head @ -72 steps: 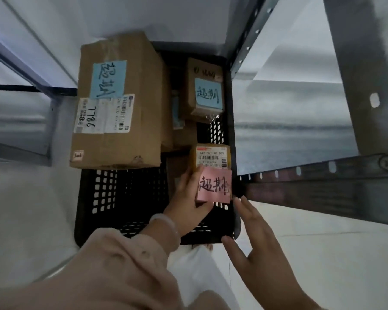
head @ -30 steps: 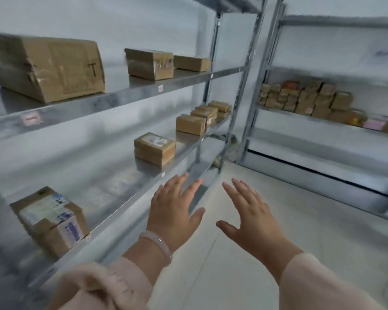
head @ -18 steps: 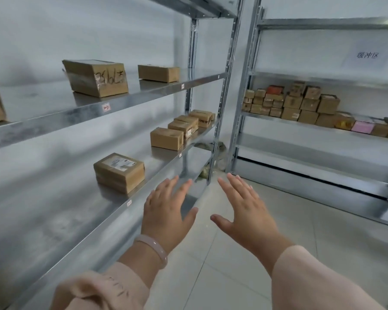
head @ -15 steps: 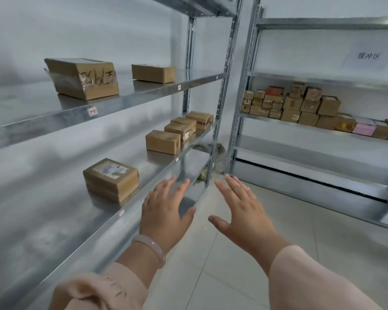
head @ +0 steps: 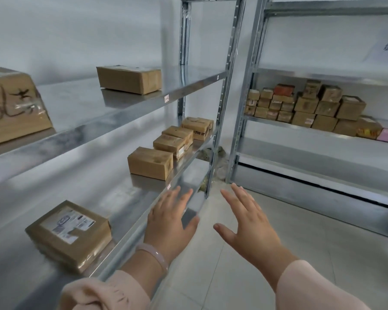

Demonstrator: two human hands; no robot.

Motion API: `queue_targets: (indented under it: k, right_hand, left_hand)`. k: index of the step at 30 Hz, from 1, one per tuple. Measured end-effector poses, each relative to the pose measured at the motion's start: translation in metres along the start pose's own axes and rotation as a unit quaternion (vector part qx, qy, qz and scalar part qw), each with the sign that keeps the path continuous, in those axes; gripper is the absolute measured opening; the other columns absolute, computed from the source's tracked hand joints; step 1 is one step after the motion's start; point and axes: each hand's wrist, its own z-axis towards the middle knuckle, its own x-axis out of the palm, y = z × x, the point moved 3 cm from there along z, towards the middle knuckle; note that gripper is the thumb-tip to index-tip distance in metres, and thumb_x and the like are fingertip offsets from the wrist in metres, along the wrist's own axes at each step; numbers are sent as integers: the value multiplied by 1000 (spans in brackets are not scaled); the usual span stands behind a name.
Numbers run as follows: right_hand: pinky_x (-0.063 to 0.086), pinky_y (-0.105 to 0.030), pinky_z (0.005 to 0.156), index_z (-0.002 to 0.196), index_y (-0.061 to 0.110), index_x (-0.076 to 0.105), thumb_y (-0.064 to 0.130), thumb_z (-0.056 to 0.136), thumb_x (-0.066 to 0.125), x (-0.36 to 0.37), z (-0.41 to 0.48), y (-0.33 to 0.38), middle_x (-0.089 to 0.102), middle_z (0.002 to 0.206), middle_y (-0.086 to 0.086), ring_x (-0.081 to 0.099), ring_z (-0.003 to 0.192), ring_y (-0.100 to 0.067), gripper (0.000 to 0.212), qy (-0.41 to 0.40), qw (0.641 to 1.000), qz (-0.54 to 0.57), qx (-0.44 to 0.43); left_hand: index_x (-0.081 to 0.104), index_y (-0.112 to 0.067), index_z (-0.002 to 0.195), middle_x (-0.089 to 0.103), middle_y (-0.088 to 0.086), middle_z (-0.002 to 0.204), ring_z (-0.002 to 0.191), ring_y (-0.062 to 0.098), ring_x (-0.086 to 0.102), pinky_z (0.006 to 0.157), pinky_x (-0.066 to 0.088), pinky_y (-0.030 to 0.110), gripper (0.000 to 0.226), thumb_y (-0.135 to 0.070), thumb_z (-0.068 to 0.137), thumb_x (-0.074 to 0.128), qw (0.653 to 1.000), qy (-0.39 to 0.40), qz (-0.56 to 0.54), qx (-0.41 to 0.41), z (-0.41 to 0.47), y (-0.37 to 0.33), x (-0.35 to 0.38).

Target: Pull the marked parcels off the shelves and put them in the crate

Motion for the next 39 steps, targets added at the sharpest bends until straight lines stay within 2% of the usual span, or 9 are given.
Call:
queue_targets:
  k: [4,10,14,19,25,31,33,36,39]
  right_hand:
    - [-1,-24,115,150,41,10,59,86,53,22,57,-29,1,161,12,-2,147,-7,79,17,999,26,-8]
    - [5,-30,117,150,42,10,61,86,51,44,152,-71,2,161,12,2,147,-10,79,48,995,43,-72]
    - [2,-27,116,151,40,10,61,88,47,54,205,-96,5,161,10,3,147,-10,76,76,988,45,-122]
    - [10,-35,121,150,41,11,59,89,49,75,260,-113,7,161,9,6,147,-12,74,131,975,70,-164]
    - [12,-31,117,151,36,19,55,90,52,114,337,-97,13,160,6,12,146,-15,72,138,965,103,-199]
    - [20,-31,114,148,39,22,52,88,55,176,392,-74,21,158,6,21,144,-15,70,215,941,125,-228]
    - [23,-35,114,145,43,24,53,87,58,194,414,-62,26,156,10,25,142,-15,67,241,935,160,-204]
    - [31,-41,111,138,49,26,55,88,56,223,437,-38,35,148,16,37,137,-15,58,280,921,206,-176]
    - [34,-43,109,137,48,25,55,89,52,251,451,-29,39,145,16,43,133,-16,55,303,914,212,-166]
  left_hand:
    - [26,-42,147,23,-8,158,146,19,17,118,22,44,65,-56,88,49,999,0,16,-38,41,19,23]
    - [41,-37,141,36,-5,152,139,21,30,110,32,43,59,-52,86,56,986,-93,33,-135,113,32,39]
    - [39,-40,142,33,-7,154,141,20,28,112,32,42,59,-52,87,56,974,-109,27,-198,149,37,57]
    - [38,-39,144,32,-5,154,141,20,27,116,27,41,60,-50,88,58,954,-116,-5,-275,176,47,78]
    - [42,-30,144,35,5,154,142,24,27,117,24,39,61,-42,88,63,930,-154,-8,-334,205,95,77]
    - [44,-23,143,43,9,147,137,27,36,113,31,46,60,-42,88,60,917,-144,-13,-371,245,149,95]
    - [49,-27,134,52,4,137,127,24,46,106,40,44,51,-51,90,51,916,-117,-21,-383,259,162,103]
    - [49,-41,101,60,-7,107,97,13,58,91,54,41,27,-59,89,32,892,-147,-97,-416,278,173,109]
    - [46,-44,114,54,-6,131,116,19,53,106,45,46,28,-59,92,36,876,-120,-112,-454,289,188,115]
